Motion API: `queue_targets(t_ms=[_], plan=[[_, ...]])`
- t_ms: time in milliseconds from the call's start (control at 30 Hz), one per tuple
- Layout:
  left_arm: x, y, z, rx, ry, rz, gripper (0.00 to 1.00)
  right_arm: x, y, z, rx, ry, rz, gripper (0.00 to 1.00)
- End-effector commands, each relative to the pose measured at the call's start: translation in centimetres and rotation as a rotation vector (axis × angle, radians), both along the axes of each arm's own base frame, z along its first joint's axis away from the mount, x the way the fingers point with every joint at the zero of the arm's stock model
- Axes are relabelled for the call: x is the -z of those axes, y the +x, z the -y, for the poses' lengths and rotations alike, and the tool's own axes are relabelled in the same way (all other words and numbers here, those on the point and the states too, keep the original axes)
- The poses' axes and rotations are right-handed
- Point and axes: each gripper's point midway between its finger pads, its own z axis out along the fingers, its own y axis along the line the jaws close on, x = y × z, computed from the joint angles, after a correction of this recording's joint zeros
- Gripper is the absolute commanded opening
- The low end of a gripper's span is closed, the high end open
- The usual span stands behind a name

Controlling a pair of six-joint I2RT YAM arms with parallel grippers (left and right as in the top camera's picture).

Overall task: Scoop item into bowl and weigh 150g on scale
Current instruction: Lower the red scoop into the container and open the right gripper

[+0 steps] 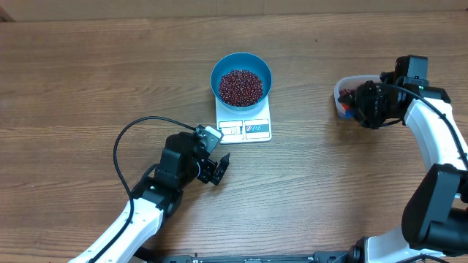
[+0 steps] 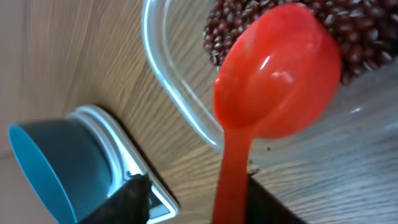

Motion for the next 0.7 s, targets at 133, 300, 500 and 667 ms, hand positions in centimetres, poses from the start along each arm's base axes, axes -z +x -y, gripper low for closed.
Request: queue_targets(t_ms=[133,300,500,667], plan=[[0.2,0.0,0.1,-0.007,-0.01,-0.012,1.0,-0.2,-0.5,-0.3,-0.005,0.019,-0.012,0.57],[0.2,0.0,0.1,-0.007,-0.01,-0.012,1.0,-0.3,-0.9,1.1,0.012,0.01,-0.023,0.67],[0.2,0.0,0.1,-0.007,-0.01,-0.012,0.99,-1.8,-1.9,3.7,-0.012,-0.035,-0.004,0.8],[0.2,0.0,0.1,-0.007,-0.01,-0.012,1.0,-4.8,-2.4,4.7,-0.045,-0.079,0.059,0.82]])
